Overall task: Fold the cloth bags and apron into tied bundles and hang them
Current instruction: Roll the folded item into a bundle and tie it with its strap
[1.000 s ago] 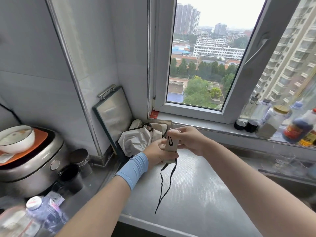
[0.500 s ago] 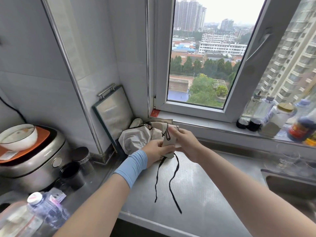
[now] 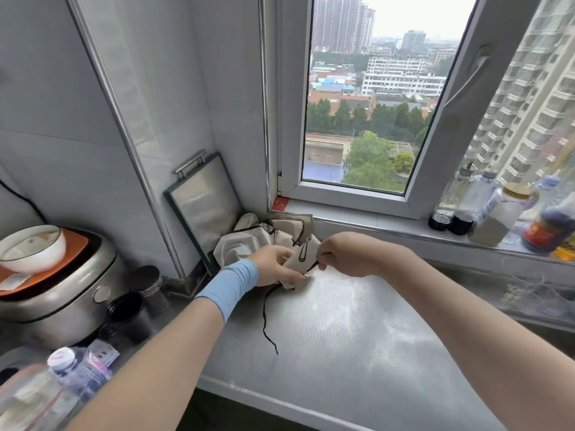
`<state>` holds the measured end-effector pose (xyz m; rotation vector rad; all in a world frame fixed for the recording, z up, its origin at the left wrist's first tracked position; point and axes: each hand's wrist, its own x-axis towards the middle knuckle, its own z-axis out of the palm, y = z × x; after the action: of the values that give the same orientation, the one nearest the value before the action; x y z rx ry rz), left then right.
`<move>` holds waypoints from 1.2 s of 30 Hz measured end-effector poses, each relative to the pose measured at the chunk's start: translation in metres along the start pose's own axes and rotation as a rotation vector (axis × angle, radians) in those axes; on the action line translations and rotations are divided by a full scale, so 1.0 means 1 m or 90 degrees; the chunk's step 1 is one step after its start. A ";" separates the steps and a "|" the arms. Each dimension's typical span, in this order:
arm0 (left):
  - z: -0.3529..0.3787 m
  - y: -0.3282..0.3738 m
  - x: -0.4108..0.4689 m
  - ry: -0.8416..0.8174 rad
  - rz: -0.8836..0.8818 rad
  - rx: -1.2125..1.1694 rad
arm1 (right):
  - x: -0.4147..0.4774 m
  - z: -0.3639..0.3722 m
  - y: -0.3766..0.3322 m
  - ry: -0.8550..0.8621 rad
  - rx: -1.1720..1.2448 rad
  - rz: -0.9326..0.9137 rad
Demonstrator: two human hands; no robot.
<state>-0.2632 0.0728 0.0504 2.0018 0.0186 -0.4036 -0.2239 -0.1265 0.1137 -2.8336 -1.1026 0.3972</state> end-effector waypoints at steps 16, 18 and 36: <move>0.039 -0.009 -0.020 -0.069 -0.005 -0.163 | 0.035 0.033 -0.012 0.240 -0.133 -0.056; 0.046 -0.011 -0.020 -0.004 -0.013 -0.237 | 0.038 0.034 -0.012 0.265 -0.097 -0.012; 0.015 0.000 -0.003 0.124 -0.018 -0.581 | 0.013 0.104 -0.036 -0.177 1.026 0.002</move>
<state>-0.2699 0.0596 0.0451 1.1296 0.3004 -0.1606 -0.2661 -0.0935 0.0170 -1.3414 -0.3551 1.0506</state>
